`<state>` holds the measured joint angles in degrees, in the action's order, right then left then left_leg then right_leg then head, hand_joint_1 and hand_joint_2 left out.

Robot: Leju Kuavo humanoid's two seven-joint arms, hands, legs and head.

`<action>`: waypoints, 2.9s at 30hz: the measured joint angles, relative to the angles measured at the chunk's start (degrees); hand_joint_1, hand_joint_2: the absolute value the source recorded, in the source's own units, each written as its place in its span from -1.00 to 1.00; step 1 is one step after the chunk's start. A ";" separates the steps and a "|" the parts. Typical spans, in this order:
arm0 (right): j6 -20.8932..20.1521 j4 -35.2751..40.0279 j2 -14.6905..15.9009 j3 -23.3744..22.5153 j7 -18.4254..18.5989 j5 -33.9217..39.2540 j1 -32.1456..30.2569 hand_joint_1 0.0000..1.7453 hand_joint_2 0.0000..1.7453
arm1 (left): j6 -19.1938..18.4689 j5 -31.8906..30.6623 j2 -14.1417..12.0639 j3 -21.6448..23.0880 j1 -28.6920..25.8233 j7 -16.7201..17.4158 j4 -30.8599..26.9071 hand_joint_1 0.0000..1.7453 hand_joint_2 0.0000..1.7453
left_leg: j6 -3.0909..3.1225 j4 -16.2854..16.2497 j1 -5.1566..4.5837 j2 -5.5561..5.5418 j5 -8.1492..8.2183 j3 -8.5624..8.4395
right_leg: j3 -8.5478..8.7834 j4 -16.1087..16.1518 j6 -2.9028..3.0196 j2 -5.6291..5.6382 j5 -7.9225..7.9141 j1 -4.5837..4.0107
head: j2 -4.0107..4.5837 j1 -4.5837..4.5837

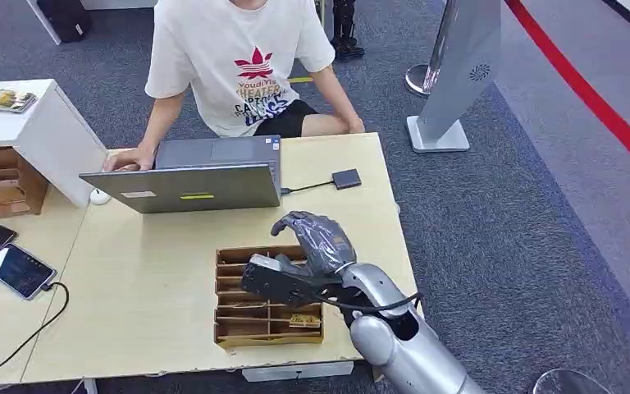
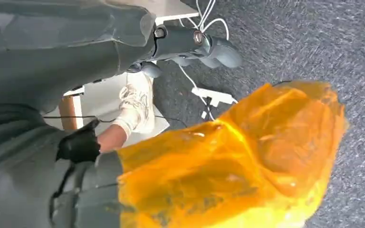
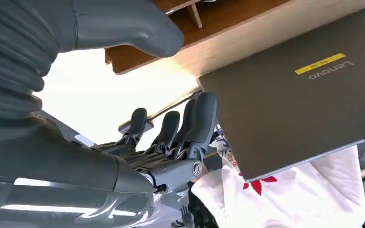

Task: Pass the card to the sensor for recognition and then transmit it.

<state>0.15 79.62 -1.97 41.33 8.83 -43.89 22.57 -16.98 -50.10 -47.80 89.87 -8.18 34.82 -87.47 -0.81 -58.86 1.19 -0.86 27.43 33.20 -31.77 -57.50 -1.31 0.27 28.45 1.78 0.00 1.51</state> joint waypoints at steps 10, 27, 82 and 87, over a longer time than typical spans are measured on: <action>0.00 0.00 0.15 -0.02 0.15 -0.02 -0.01 -0.04 1.00 | -0.50 -0.15 -0.33 0.11 0.03 0.37 -0.46 -1.00 -1.00 | 0.00 0.00 0.00 0.00 0.00 0.00 | 0.00 0.00 0.00 0.00 0.00 0.00 | 0.00 0.00; 0.07 1.49 1.36 -0.39 0.59 -0.50 -2.38 -0.24 1.00 | -0.28 0.81 0.24 0.24 -0.16 0.42 -0.46 -1.00 -1.00 | -0.01 0.00 0.01 0.00 0.01 0.01 | 0.00 0.01 0.01 0.00 0.00 -0.01 | 0.00 0.00; -0.94 -6.71 1.62 0.50 1.25 -0.20 -0.04 0.02 1.00 | 1.05 -0.66 -0.28 0.31 0.29 -2.71 0.72 -1.00 -1.00 | -0.05 0.00 0.01 -0.02 0.02 -0.02 | 0.05 0.00 0.01 -0.02 -0.01 -0.01 | 0.00 0.00; -0.90 -7.41 1.60 0.04 1.38 -0.52 -0.05 0.52 1.00 | 0.90 -0.68 -0.44 0.31 0.28 -2.54 0.72 -1.00 -1.00 | -0.05 0.00 0.01 -0.02 0.02 -0.02 | 0.05 0.00 0.01 -0.02 -0.02 -0.01 | 0.00 0.00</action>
<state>-0.74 72.21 -0.37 41.38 10.21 -44.41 22.53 -16.09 -50.77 -48.24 90.18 -7.89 32.28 -86.75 -0.86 -58.87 1.19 -0.88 27.44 33.17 -31.72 -57.50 -1.30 0.26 28.43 1.77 0.00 1.51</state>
